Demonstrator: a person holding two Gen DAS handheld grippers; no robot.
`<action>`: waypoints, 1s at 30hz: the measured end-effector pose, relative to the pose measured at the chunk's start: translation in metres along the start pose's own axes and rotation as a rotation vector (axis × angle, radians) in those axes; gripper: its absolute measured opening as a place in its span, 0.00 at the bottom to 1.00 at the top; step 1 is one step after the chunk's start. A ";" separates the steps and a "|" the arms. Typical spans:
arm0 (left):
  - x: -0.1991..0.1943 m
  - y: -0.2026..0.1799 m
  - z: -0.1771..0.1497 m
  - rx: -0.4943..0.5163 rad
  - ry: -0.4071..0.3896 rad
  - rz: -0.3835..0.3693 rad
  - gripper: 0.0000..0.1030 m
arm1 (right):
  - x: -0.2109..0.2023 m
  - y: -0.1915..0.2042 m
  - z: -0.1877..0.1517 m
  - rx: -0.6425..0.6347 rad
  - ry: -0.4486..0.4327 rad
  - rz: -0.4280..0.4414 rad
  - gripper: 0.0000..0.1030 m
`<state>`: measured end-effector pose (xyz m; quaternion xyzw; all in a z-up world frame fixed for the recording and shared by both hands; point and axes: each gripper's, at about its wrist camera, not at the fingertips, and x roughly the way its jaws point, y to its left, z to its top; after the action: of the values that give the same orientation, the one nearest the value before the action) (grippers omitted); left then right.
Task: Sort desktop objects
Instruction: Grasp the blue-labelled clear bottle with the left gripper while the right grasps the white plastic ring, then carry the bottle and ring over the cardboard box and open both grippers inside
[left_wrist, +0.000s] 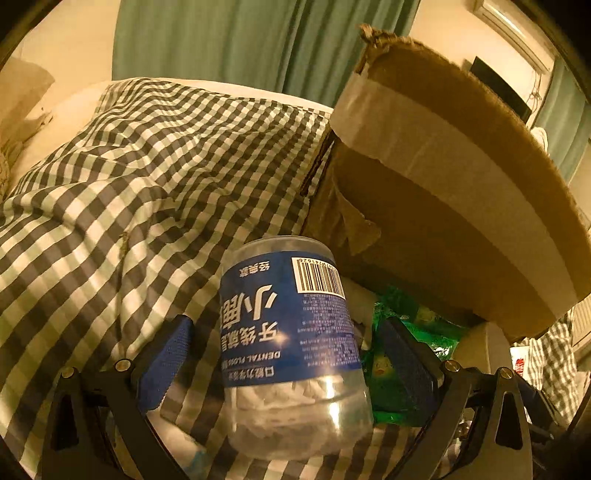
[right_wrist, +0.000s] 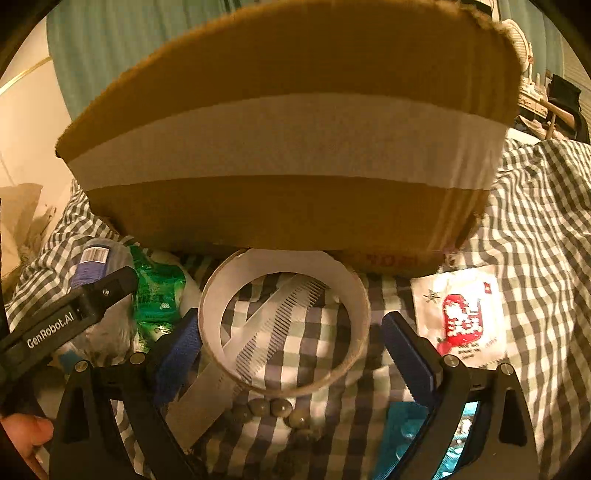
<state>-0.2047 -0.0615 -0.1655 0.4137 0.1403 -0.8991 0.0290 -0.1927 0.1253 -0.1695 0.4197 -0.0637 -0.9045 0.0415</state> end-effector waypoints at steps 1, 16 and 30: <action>0.001 0.000 0.000 0.003 0.001 0.000 0.99 | 0.002 0.000 0.000 0.003 0.002 -0.002 0.93; -0.014 -0.004 -0.014 0.062 -0.036 -0.019 0.64 | -0.018 0.003 -0.008 0.004 -0.024 0.030 0.79; -0.061 -0.001 -0.035 0.101 -0.087 -0.076 0.62 | -0.072 0.003 -0.027 -0.036 -0.073 0.024 0.79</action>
<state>-0.1396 -0.0547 -0.1411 0.3695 0.1089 -0.9226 -0.0198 -0.1254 0.1290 -0.1324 0.3849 -0.0537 -0.9196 0.0574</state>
